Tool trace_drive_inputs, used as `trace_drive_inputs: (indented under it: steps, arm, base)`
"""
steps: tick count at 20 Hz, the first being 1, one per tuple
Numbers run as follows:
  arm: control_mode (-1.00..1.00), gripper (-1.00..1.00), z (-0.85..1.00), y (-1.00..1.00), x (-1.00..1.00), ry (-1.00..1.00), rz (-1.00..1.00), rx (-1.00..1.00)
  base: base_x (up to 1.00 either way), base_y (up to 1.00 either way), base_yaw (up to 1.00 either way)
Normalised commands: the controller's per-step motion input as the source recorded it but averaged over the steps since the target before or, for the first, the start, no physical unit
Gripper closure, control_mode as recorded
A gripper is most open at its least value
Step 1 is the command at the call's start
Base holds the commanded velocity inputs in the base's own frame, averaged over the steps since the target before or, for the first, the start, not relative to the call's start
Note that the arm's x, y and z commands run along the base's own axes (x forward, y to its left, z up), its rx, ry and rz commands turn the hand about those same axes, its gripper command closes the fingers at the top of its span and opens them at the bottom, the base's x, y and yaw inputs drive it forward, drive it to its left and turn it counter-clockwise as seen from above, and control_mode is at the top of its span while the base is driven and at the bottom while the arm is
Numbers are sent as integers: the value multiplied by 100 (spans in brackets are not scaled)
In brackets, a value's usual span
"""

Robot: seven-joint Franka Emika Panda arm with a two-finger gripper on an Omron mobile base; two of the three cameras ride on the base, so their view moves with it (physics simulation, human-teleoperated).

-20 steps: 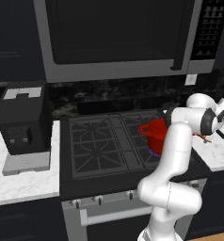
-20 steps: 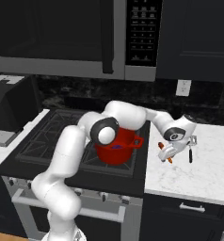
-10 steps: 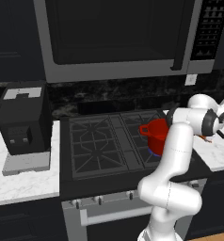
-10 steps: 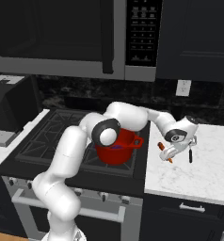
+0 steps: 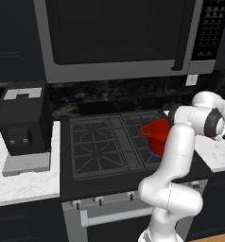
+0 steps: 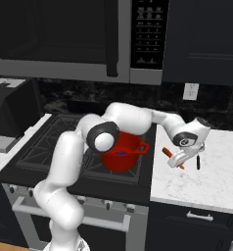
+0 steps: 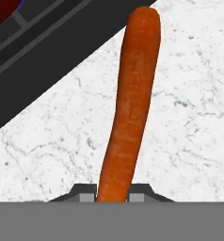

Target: Put the eggplant and carrot in the pot. Retrieve the spatula and lightly stir the vegetables in the pot.

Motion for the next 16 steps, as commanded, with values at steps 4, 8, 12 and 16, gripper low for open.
trace_drive_inputs:
  steps: [4,8,12,16]
  arm:
    - [-100,100,100,-5,-68,-8,0,-8]
    - [-100,100,91,58,-99,0,0,-11]
    - [-100,100,100,64,-77,0,2,-11]
    - [-100,100,47,98,-16,5,15,-16]
  base:
    - [0,0,0]
    - [0,0,0]
    - [0,0,0]
    - [0,0,0]
